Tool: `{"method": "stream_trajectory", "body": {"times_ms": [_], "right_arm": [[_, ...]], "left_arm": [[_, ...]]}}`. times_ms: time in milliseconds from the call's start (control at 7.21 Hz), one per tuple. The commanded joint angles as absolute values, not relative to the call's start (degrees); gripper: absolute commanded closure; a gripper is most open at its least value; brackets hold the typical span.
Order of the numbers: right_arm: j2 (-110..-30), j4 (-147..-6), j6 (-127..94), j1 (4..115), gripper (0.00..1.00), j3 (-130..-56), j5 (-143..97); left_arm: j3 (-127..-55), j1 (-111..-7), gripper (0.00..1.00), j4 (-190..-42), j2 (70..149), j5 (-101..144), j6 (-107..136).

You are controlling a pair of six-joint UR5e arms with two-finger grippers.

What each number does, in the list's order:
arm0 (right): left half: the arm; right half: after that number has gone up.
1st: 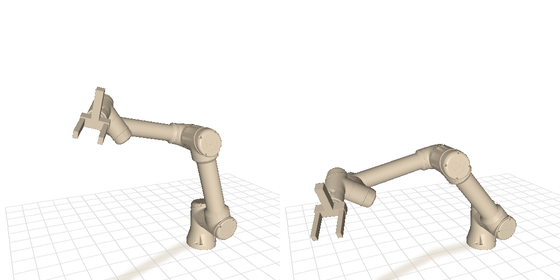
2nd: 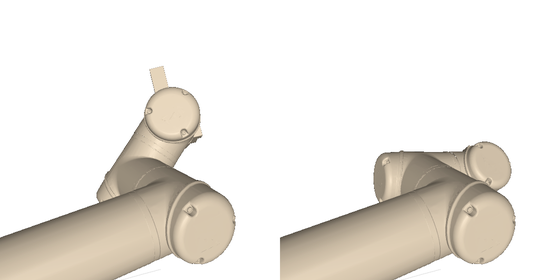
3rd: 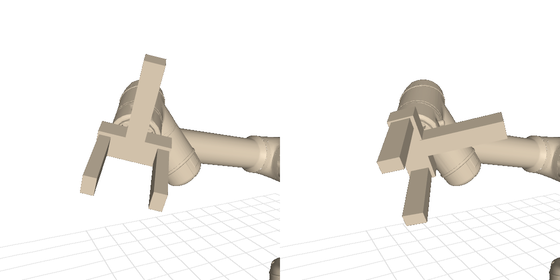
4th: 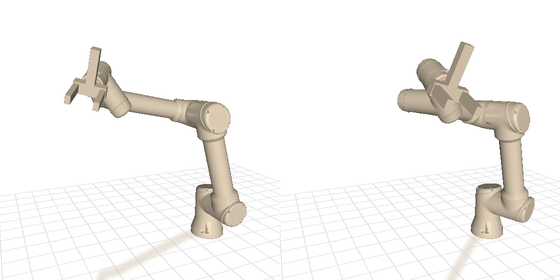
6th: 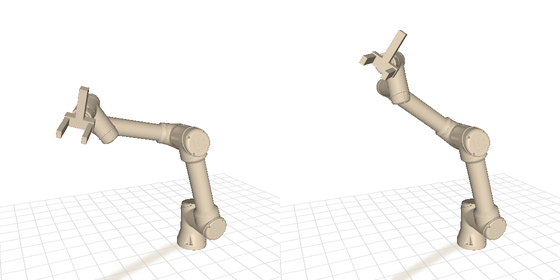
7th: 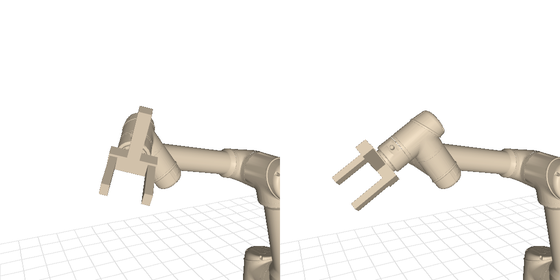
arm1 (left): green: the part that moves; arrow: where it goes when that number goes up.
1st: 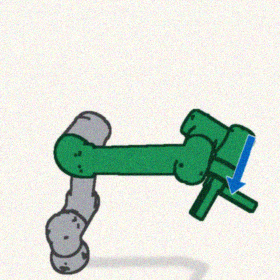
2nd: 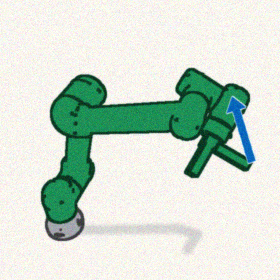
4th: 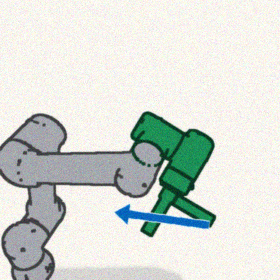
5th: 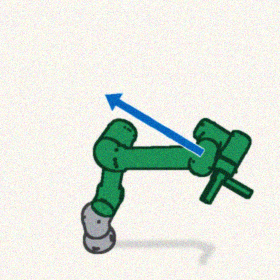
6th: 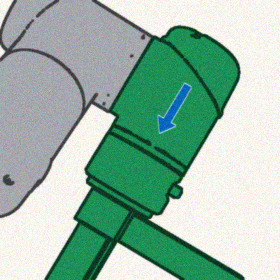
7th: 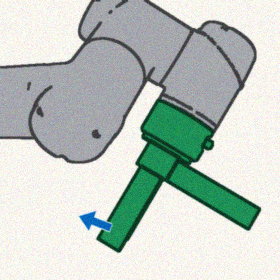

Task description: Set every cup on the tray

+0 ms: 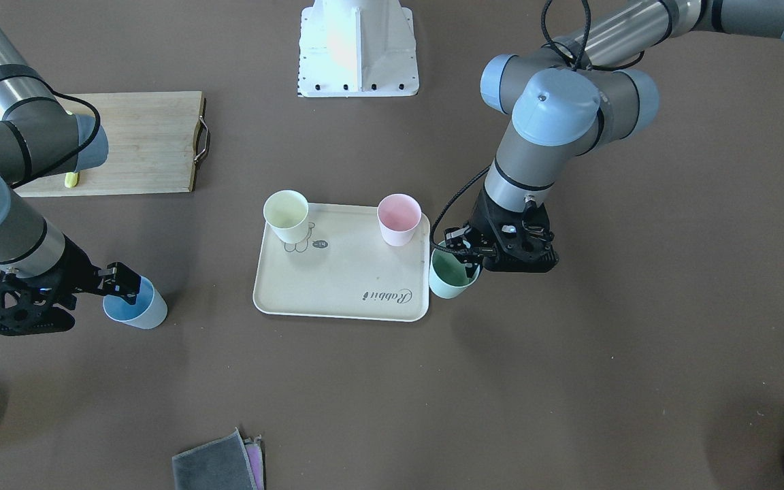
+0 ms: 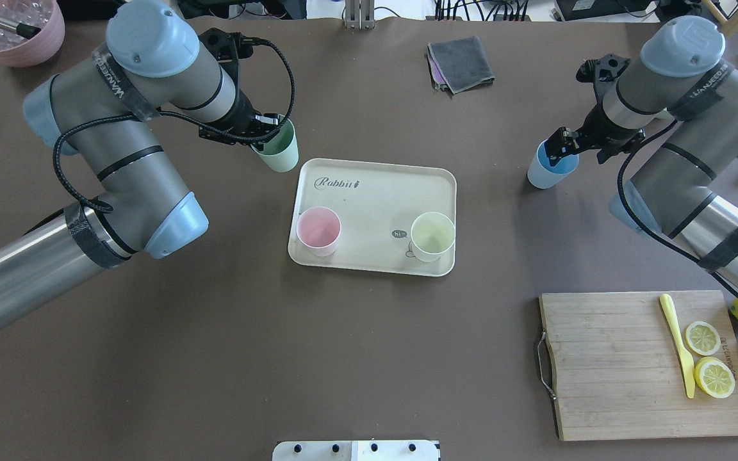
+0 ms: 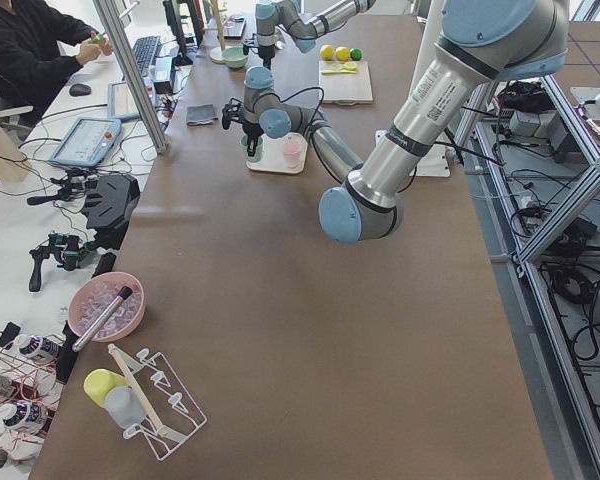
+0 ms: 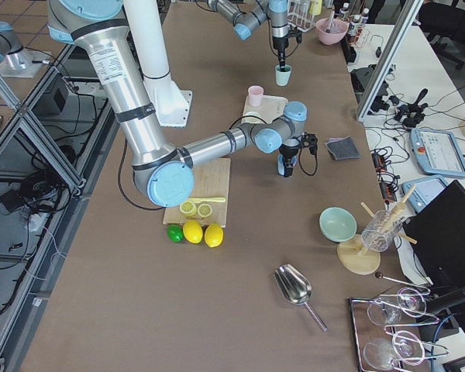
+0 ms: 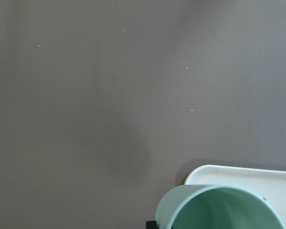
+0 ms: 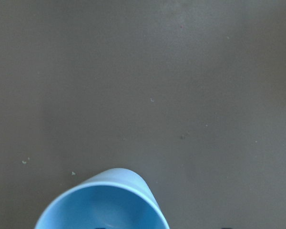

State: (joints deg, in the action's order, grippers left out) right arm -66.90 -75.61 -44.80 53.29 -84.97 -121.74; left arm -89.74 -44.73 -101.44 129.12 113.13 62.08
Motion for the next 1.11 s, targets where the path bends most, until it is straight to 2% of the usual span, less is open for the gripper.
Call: {"method": "stream_trajectory", "body": {"times_ms": [0, 694, 971], "right_arm": [[-66.0, -75.5, -45.3, 52.2, 1.0, -85.0, -121.4], [-62.7, -77.2, -45.4, 56.4, 1.0, -86.7, -126.6], [-60.0, -83.7, -45.4, 56.6, 1.0, -89.5, -126.7]], "left_arm": [[-89.8, -43.6, 1.0, -101.4, 129.3, 111.9, 62.9], [-88.5, -35.3, 1.0, -101.9, 130.6, 103.5, 66.0], [-85.6, -35.4, 1.0, -102.1, 132.6, 103.5, 66.8]]}}
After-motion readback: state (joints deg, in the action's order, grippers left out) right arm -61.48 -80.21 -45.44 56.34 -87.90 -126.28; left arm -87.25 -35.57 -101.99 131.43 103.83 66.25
